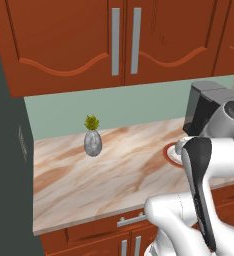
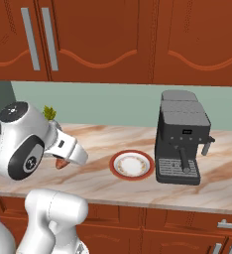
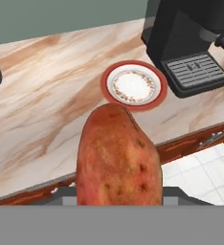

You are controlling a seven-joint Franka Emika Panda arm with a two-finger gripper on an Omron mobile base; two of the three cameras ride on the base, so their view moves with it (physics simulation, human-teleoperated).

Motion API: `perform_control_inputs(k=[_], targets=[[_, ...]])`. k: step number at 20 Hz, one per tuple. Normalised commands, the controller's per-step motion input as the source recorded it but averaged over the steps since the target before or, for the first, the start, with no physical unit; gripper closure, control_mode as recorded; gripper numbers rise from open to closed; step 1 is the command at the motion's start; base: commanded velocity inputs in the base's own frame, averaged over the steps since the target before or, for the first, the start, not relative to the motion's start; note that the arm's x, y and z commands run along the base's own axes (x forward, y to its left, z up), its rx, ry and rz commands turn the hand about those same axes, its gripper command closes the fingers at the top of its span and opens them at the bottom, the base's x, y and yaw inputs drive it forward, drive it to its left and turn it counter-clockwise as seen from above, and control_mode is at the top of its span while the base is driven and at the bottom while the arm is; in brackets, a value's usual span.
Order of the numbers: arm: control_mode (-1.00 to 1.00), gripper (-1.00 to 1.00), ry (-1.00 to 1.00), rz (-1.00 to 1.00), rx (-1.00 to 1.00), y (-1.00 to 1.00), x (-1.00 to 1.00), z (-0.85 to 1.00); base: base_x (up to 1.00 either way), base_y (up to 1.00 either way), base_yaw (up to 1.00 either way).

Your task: Pick sweet potato from the fridge and place it on the plate on the counter.

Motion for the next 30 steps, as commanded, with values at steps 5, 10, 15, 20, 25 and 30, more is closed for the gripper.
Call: perform_control_inputs(k=[5, 10, 15, 20, 25, 30], targets=[[-1.00, 1.00, 0.00, -0.19, 0.00, -0.38, 0.28, -0.27, 0.00, 0.00, 0.00], [-1.00, 1.00, 0.00, -0.20, 0.00, -0.30, 0.38, -0.35, 0.00, 0.00, 0.00], [-1.00, 1.00, 0.00, -0.04, 0.00, -0.14, 0.47, -0.52, 0.00, 0.00, 0.00], [-1.00, 1.00, 0.01, 0.00, 0.01, -0.21, 0.52, -0.34, 0.00, 0.00, 0.00], [-1.00, 1.00, 0.01, 0.00, 0.00, -0.27, 0.42, -0.35, 0.00, 0.00, 0.00], [-1.00, 1.00, 0.00, 0.00, 0.00, -0.07, 0.43, -0.42, 0.00, 0.00, 0.00]])
